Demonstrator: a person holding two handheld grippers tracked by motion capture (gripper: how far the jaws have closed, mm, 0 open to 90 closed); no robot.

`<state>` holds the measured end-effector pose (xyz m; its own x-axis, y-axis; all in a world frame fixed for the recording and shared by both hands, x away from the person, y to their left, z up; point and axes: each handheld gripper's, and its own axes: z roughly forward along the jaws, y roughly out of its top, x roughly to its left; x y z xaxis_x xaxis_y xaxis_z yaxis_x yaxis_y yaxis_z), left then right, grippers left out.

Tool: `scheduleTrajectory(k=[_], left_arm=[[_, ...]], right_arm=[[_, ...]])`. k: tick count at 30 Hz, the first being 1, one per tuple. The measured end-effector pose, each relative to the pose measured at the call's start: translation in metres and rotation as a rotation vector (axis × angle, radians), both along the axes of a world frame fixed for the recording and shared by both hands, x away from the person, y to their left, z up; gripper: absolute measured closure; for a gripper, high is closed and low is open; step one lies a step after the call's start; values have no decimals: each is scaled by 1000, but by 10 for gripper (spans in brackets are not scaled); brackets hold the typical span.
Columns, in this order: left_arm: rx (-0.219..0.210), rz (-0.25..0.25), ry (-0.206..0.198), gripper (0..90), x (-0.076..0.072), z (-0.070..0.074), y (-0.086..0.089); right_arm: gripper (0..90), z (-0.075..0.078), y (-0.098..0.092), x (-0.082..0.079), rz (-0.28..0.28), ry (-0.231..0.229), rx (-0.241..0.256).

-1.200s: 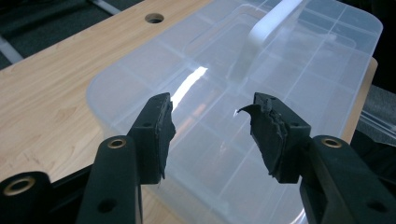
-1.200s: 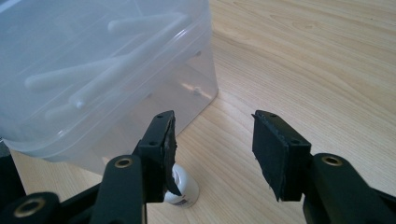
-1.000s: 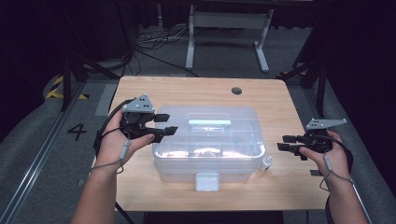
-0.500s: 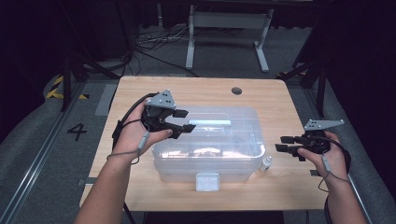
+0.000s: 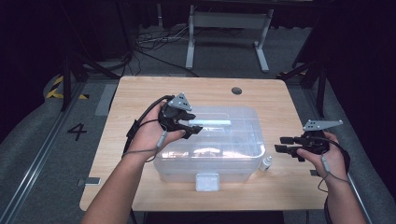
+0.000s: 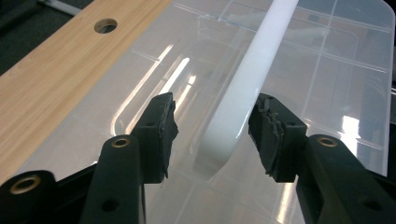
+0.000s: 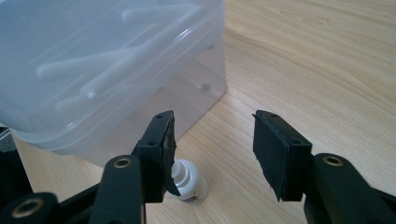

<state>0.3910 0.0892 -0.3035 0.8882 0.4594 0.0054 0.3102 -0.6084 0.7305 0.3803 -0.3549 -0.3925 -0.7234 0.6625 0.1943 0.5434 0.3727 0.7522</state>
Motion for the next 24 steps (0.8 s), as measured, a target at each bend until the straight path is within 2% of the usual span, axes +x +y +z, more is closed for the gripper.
scheduleTrajectory(k=[3,5,7,11,15,18,24], left_arm=[[4,-13,13,580,1,0,-2],[-21,-20,23,639,1,0,-2],[-14,-22,17,665,2,0,-1],[7,-29,-14,679,0,0,-2],[15,-14,-23,681,0,2,-3],[11,-9,-17,681,1,2,-3],[33,1,-13,682,6,10,-5]], right_arm=[[496,0,1,0,0,1,-2],[488,-1,1,0,3,5,0],[488,-1,2,0,6,7,6],[488,1,2,-1,9,4,6],[492,4,2,-3,9,-10,8],[498,7,2,-5,10,-23,9],[506,13,3,-10,10,-46,6]])
